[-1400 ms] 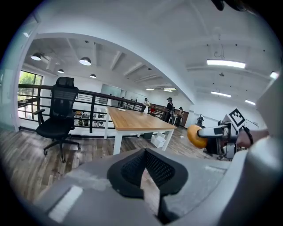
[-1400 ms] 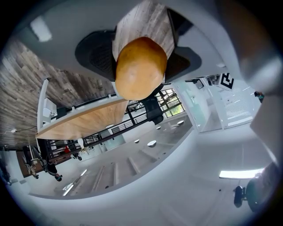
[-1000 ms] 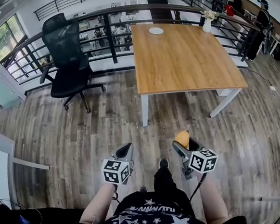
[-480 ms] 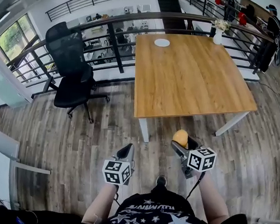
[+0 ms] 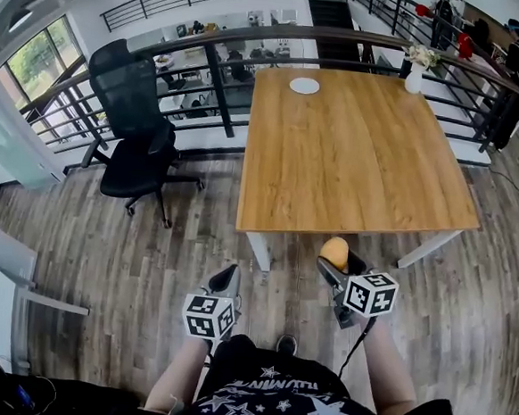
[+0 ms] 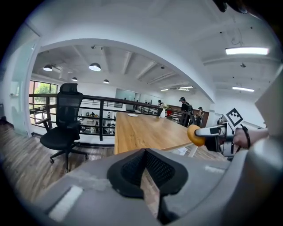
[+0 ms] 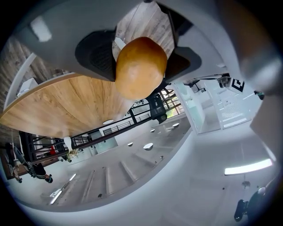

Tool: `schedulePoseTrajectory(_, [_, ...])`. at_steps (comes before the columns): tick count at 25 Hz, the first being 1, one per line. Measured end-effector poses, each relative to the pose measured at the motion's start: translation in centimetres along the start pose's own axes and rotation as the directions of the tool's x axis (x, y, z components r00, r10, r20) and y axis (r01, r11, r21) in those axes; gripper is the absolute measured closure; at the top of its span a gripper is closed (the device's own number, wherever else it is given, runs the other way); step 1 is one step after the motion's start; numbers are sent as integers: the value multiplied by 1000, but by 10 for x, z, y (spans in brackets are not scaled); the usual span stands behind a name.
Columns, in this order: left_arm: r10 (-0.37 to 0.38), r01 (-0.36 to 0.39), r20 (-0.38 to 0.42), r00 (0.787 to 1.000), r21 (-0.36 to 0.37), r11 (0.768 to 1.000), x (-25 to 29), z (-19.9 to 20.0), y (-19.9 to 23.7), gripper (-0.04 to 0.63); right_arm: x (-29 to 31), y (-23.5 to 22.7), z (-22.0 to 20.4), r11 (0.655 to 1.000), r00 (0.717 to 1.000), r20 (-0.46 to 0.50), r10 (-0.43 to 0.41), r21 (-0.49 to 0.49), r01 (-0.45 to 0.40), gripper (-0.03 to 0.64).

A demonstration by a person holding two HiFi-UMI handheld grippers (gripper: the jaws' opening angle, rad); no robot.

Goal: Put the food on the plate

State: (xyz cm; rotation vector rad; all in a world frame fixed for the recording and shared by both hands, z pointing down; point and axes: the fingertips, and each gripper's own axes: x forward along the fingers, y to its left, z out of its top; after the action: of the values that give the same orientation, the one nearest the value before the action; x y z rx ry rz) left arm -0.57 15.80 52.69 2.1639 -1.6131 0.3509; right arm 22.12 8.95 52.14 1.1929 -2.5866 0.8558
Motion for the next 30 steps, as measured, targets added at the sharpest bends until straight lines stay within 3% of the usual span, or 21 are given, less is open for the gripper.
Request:
schedulePoseTrajectory(11, [10,-10,1,1000,-5,1000,27,15,23,594,31,-15,11,1000,1000,-23,-2,0,2,264])
schedulePoseTrajectory(18, [-27,27,0,1000,-23,999,81,37,68,594,80,-33,39,999,998,-19,-52,-6,52,264])
schedulePoseTrajectory(30, [-141,141,-22,990,-4,990,173,103,158,594,178,-61,119,977,977,24,-211,38,210,264])
